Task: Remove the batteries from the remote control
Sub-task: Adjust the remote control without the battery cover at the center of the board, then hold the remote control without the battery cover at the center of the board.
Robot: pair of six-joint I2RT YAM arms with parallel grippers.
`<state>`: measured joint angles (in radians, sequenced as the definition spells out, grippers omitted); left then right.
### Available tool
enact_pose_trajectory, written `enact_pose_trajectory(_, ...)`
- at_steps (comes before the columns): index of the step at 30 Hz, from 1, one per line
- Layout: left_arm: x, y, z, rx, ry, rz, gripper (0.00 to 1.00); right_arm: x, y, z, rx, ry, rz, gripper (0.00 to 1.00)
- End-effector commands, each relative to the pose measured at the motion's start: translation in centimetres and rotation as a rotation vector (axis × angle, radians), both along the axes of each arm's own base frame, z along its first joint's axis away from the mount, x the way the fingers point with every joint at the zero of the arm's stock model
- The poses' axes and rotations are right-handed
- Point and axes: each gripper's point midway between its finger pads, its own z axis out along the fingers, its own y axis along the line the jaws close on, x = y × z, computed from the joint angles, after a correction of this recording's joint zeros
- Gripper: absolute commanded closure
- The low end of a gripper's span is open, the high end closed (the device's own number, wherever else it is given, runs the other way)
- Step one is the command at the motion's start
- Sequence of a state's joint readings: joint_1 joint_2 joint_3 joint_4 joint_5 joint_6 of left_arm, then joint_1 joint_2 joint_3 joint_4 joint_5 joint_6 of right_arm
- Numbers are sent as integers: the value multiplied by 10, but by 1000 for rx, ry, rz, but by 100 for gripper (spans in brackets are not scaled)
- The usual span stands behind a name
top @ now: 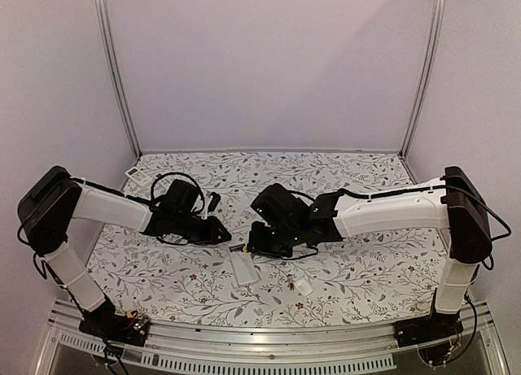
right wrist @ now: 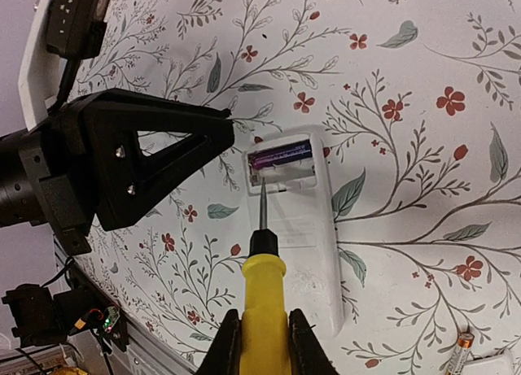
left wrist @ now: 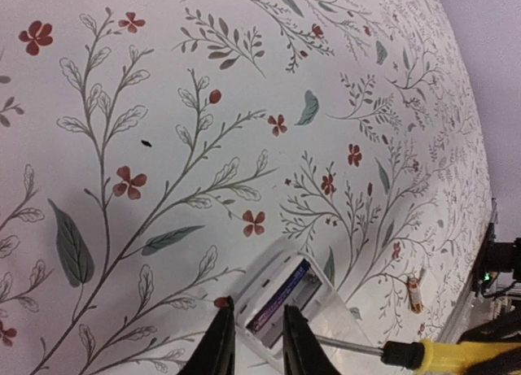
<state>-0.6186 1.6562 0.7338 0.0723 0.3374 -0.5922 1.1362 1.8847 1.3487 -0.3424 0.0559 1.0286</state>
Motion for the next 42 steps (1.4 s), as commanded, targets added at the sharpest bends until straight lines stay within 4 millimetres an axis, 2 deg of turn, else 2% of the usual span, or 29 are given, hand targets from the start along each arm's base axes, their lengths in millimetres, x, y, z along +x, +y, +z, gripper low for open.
enact_pose_trajectory(1, 13, -6, 0, -10, -18, -14, 80, 5, -15, 13, -11, -29, -36, 100)
enact_pose_trajectory(7, 16, -14, -10, -13, -1, -32, 80, 6, -19, 9, -31, -29, -51, 100)
enact_pose_trajectory(14, 10, -19, -16, -18, 12, -54, 81, 6, -24, -14, -88, 9, -62, 100)
enact_pose_trajectory(18, -4, -22, -25, -15, 37, -74, 82, 8, -27, -26, -120, 19, -79, 100)
enact_pose_trajectory(23, -31, -26, -31, -11, 68, -98, 84, 10, -21, -28, -94, 14, -68, 100)
enact_pose_trajectory(31, -69, -23, -18, -52, 77, -61, 85, 0, 9, -10, 73, -7, 71, 100)
enact_pose_trajectory(38, -80, -19, 6, -113, 59, -19, 84, -12, 10, -11, 111, 21, 114, 100)
enact_pose_trajectory(42, -76, -7, 7, -81, 46, 38, 82, -17, 6, -10, 128, 35, 117, 100)
